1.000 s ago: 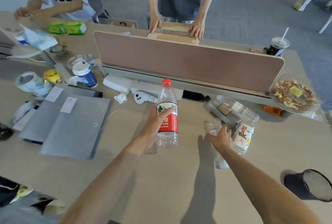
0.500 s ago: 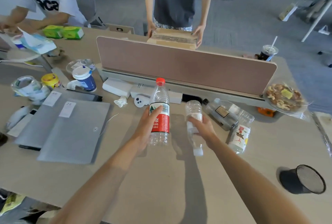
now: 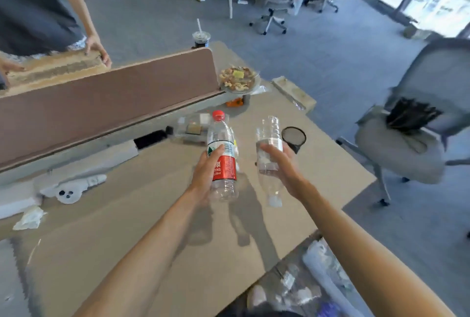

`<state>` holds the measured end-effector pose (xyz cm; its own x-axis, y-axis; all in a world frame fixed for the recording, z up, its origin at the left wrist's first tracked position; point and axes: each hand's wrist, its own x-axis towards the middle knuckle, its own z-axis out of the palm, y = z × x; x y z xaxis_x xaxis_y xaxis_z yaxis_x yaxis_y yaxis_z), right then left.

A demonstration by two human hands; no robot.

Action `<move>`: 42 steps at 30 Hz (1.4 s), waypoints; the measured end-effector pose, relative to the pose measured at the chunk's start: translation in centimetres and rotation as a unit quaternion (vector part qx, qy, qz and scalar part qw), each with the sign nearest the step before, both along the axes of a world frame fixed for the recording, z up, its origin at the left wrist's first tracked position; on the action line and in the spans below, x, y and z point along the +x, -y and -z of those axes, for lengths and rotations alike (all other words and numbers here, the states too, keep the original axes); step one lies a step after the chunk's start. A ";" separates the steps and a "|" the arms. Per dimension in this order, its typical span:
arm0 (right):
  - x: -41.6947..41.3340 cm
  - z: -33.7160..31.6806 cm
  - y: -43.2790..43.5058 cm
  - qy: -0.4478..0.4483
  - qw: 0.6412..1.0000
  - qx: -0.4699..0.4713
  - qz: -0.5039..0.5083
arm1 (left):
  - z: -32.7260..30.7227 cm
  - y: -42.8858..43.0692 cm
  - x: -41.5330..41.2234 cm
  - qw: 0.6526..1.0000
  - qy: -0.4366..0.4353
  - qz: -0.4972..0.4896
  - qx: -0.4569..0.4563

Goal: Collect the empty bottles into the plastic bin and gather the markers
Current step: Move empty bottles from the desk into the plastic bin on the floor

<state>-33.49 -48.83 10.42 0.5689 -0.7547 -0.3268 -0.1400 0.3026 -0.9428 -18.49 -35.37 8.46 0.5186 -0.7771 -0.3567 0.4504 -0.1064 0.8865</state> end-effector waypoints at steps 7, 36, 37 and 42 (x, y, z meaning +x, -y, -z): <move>-16.2 -1.5 2.6 0.004 0.990 -0.003 0.139 | -1.0 8.6 -13.4 0.979 -0.016 0.205 -0.011; -49.9 25.9 6.4 -0.108 0.824 0.316 0.459 | 21.0 27.5 -43.6 0.864 0.090 0.433 0.239; -49.8 27.9 7.5 -0.118 0.824 0.309 0.460 | 23.0 28.4 -43.8 0.863 0.095 0.432 0.244; -49.5 39.0 11.3 -0.196 0.845 0.279 0.412 | 32.5 31.4 -44.8 0.870 0.105 0.402 0.264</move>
